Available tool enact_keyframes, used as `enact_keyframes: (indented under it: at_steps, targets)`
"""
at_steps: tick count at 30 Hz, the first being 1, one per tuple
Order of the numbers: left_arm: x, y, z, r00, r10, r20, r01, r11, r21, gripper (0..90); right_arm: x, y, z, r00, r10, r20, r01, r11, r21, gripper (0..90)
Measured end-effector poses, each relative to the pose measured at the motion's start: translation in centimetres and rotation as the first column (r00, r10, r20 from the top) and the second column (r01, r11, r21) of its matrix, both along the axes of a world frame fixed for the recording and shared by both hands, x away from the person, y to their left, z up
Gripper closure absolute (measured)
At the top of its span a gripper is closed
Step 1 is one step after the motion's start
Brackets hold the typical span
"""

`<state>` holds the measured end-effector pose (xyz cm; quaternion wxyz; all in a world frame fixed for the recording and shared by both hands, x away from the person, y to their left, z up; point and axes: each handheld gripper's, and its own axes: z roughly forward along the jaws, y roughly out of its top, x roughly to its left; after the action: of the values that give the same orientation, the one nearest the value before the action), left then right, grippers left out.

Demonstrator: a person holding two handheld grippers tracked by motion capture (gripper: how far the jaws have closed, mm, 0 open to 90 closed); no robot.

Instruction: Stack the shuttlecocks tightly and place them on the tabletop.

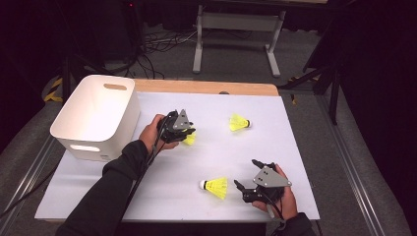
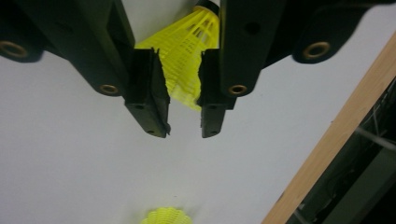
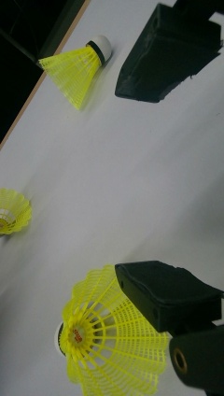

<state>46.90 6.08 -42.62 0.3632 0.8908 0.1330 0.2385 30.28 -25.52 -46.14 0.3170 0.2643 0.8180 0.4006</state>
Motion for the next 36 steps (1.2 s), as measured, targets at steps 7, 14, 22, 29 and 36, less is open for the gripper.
enact_keyframes:
  at_steps: [7, 14, 22, 29, 36]
  targets:
    - [0.7, 0.5, -0.4, 0.9965, 0.051, -0.066, -0.053, 0.9979, -0.037, 49.1, 0.0, 0.1, 0.0, 1.0, 0.004, -0.006, -0.004, 1.0, -0.003, 13.7]
    - [1.2, 0.2, -1.0, 0.9912, 0.049, -0.123, -0.053, 0.9981, -0.032, 50.7, 0.0, 0.2, -0.1, 0.9999, 0.005, -0.01, -0.006, 1.0, -0.008, 13.7]
    - [1.6, 0.6, -1.0, 0.9826, 0.074, -0.17, -0.083, 0.9957, -0.043, 84.0, 0.0, 0.2, -0.1, 0.9999, 0.008, -0.014, -0.009, 1.0, -0.012, 13.7]
    - [1.8, 0.8, -0.5, 0.9736, 0.144, -0.177, -0.15, 0.9886, -0.017, 89.8, 0.0, 0.3, -0.2, 0.9998, 0.012, -0.017, -0.013, 1.0, -0.017, 13.7]
    - [1.6, 1.4, 0.1, 0.9628, 0.185, -0.197, -0.192, 0.9813, -0.014, 89.9, 0.0, 0.4, -0.2, 0.9997, 0.016, -0.017, -0.017, 1.0, -0.019, 13.6]
